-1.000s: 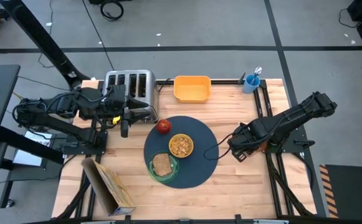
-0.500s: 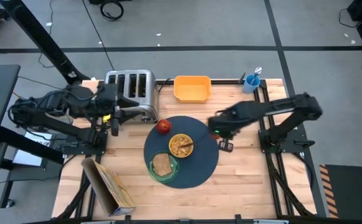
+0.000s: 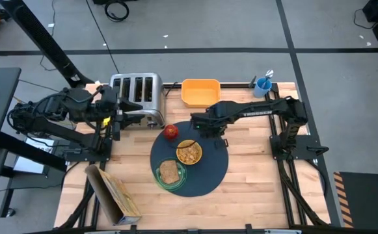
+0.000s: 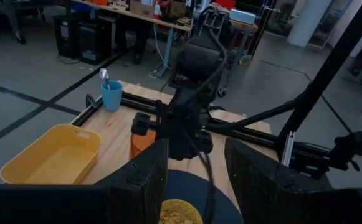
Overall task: Arrange a breakfast setting
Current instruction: Put the orange glass of milk on the blue table mat
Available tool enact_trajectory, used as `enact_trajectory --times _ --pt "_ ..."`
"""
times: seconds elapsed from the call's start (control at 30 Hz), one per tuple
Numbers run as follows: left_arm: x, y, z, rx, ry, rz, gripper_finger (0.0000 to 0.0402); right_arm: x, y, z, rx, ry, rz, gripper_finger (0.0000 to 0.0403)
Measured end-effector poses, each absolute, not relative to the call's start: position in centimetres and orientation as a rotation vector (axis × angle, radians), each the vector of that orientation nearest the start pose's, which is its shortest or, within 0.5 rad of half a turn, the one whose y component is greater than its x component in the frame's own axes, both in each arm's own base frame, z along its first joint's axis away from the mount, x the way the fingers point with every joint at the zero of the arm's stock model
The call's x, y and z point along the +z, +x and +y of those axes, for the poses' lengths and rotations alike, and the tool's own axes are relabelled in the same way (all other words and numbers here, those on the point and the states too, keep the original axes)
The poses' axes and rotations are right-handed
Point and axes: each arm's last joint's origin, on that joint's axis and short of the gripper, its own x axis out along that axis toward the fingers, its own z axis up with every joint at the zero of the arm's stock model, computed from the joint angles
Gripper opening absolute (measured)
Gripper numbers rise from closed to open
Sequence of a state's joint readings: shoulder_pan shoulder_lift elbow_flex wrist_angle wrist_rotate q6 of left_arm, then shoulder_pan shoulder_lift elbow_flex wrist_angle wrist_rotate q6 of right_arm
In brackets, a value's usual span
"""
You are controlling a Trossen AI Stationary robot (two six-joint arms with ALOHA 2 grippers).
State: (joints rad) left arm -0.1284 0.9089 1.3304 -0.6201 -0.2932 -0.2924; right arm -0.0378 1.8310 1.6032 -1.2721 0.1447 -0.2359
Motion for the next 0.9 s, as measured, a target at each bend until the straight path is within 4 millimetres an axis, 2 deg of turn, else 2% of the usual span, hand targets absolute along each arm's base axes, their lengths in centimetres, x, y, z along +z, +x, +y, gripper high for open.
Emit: enact_trajectory --times 0.17,0.3,0.43,0.73,0.9 --pt "44.8 15.0 -1.1 0.194 -0.259 0.168 0.0167 26.2 35.1 -2.1 0.076 -0.293 1.5 0.0011" --pt "44.8 15.0 -1.1 0.207 -0.258 0.166 0.0167 25.6 35.3 -1.5 0.192 -0.352 1.513 0.0011" --pt "44.8 15.0 -1.0 0.212 -0.257 0.165 0.0167 25.6 35.3 -1.1 0.219 -0.391 1.513 0.0017" --pt "44.8 15.0 -1.0 0.229 -0.253 0.162 0.0167 25.7 35.3 -0.9 0.212 -0.394 1.516 0.008" --pt "44.8 15.0 -1.0 0.231 -0.252 0.162 0.0167 27.6 35.5 -0.3 0.17 -0.357 1.487 0.012"
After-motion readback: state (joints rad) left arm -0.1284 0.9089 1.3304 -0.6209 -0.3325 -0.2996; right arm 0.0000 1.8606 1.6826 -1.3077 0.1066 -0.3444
